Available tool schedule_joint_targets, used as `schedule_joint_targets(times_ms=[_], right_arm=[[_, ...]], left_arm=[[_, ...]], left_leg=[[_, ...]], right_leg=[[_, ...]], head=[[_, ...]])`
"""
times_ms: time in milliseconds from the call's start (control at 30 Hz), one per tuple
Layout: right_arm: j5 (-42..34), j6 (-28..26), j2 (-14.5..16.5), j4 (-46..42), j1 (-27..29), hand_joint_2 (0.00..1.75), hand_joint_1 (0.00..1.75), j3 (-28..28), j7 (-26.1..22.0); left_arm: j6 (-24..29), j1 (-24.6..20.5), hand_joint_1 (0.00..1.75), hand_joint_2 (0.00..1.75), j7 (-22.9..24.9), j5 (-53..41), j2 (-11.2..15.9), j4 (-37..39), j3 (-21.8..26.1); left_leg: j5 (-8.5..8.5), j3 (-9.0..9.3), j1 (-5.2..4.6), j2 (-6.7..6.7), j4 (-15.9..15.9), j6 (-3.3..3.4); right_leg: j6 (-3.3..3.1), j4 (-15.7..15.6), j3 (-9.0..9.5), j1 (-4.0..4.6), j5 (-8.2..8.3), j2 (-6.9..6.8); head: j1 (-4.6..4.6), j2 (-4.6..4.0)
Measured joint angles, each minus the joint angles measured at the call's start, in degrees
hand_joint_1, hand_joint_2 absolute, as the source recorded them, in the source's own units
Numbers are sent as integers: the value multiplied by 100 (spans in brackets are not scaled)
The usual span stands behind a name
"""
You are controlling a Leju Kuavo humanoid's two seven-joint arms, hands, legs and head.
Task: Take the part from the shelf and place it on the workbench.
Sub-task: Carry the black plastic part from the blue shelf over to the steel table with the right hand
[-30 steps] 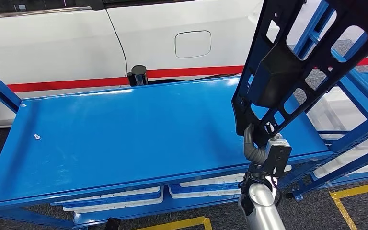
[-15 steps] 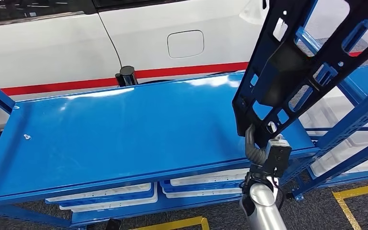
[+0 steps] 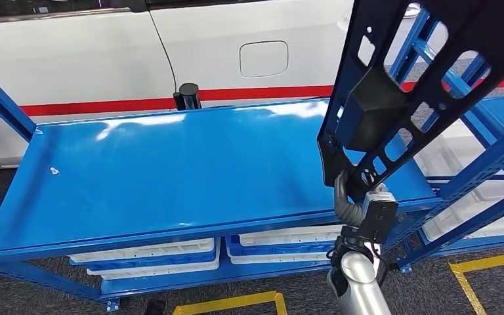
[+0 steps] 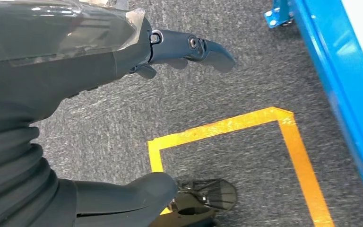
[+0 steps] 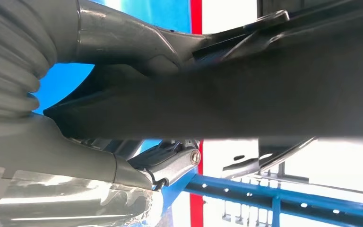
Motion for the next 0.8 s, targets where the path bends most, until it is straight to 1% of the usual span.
schedule_joint_targets(times_ms=[33,67,100,133,167,200,233,267,300,333,367,400,433,467,500,533,567,600,633,667,700,733,767,800], right_arm=[[6,1,-1,11,2,175,175,0,0],[9,3,-1,27,0,175,175,0,0],[13,8,-2,43,-7,175,175,0,0],[14,14,-2,60,-21,175,175,0,0],[14,23,-1,76,-44,175,175,2,0],[13,34,1,93,-66,175,175,8,0],[12,44,1,112,-87,175,175,14,-1],[10,55,1,134,-104,175,175,22,-1],[8,63,1,155,-111,175,175,30,-1],[6,69,1,177,-122,175,175,37,-1],[5,75,3,197,-132,175,175,43,0],[5,79,5,213,-143,175,175,47,0],[5,82,5,226,-154,175,175,50,0],[5,83,5,238,-162,175,175,50,0],[5,83,5,251,-165,175,175,50,0],[5,83,4,267,-165,175,175,50,0],[5,81,2,283,-164,175,175,50,0],[6,79,1,296,-164,175,175,50,0],[7,78,0,303,-164,175,175,50,-1],[8,76,-1,306,-165,175,175,50,-2],[8,73,-1,306,-167,175,175,50,-5],[9,70,-2,306,-171,175,175,49,-9],[11,65,-2,306,-174,175,175,50,-12],[13,60,-1,306,-173,175,175,51,-14]], left_arm=[[0,2,0,175,0,14,-3,0,1],[-1,3,0,175,0,31,-3,0,2],[-3,3,0,175,0,52,-3,0,3],[-5,3,0,175,-2,69,-4,0,5],[-7,2,0,175,-7,86,-3,0,7],[-9,0,0,175,-14,98,-3,1,10],[-9,-2,0,175,-22,108,-4,2,14],[-9,-3,0,175,-28,118,-4,4,17],[-9,-2,0,175,-32,130,-5,8,20],[-9,0,0,175,-34,142,-5,14,22],[-9,2,0,175,-36,150,-4,20,25],[-9,3,0,175,-38,154,-4,25,27],[-9,2,0,175,-40,155,-4,28,28],[-9,1,0,175,-42,155,-4,30,29],[-9,0,0,175,-43,153,-3,31,29],[-9,0,0,175,-43,149,-2,32,29],[-9,-3,0,175,-39,144,-2,32,29],[-9,-7,0,175,-36,136,-2,33,29],[-9,-17,0,175,-33,128,-2,32,29],[-9,-31,0,175,-31,119,-2,32,29],[-8,-49,0,175,-31,110,-2,31,28],[-8,-66,0,175,-30,102,-2,31,28],[-6,-79,0,175,-26,93,-2,31,27],[-4,-84,0,175,-20,88,-2,31,26]], left_leg=[[33,-49,1,2,3,-4],[65,-94,5,3,7,-15],[93,-131,12,1,14,-32],[116,-163,18,-1,29,-53],[136,-198,18,-3,49,-81],[155,-225,12,-5,69,-112],[177,-251,2,-8,91,-146],[203,-275,-7,-14,103,-180],[233,-291,-7,-23,111,-212],[238,-316,3,-31,126,-240],[176,-355,16,-35,181,-269],[34,-420,29,-36,321,-297],[-189,-522,44,-36,578,-325],[-448,-647,51,-35,933,-352],[-663,-764,57,-36,1306,-373],[-790,-834,61,-37,1594,-386],[-799,-810,64,-36,1700,-391],[-714,-683,66,-36,1599,-385],[-573,-453,67,-36,1302,-368],[-452,-171,66,-40,903,-341],[-379,77,59,-46,529,-314],[-346,247,47,-52,255,-288],[-349,322,30,-58,117,-266],[-339,323,8,-59,76,-240]], right_leg=[[28,230,-52,-12,-91,0],[77,250,5,-25,-91,-2],[138,36,181,-43,-9,-3],[200,-364,453,-65,115,-6],[235,-798,744,-77,201,-4],[236,-1120,946,-73,276,11],[214,-1309,1052,-65,304,26],[177,-1349,1062,-48,301,44],[139,-1331,1020,-40,332,56],[96,-1332,991,-63,349,53],[44,-1328,959,-79,381,49],[-22,-1331,922,-96,421,41],[-83,-1334,878,-106,462,30],[-128,-1332,827,-93,501,20],[-156,-1330,775,-84,538,11],[-164,-1328,723,-75,574,5],[-158,-1325,673,-69,610,2],[-147,-1322,630,-66,643,2],[-130,-1320,595,-66,674,3],[-110,-1318,569,-66,702,4],[-84,-1315,548,-54,729,3],[-50,-1313,530,-41,758,0],[-13,-1314,515,-33,789,-4],[32,-1320,502,-27,823,-6]], head=[[-1,0],[1,0],[1,0],[2,0],[3,0],[-4,0],[-6,0],[-13,0],[-20,0],[-18,0],[-24,0],[-26,0],[-29,0],[-33,0],[-34,0],[-34,0],[-36,0],[-36,0],[-37,0],[-38,0],[-34,0],[-31,0],[-31,0],[-28,0]])
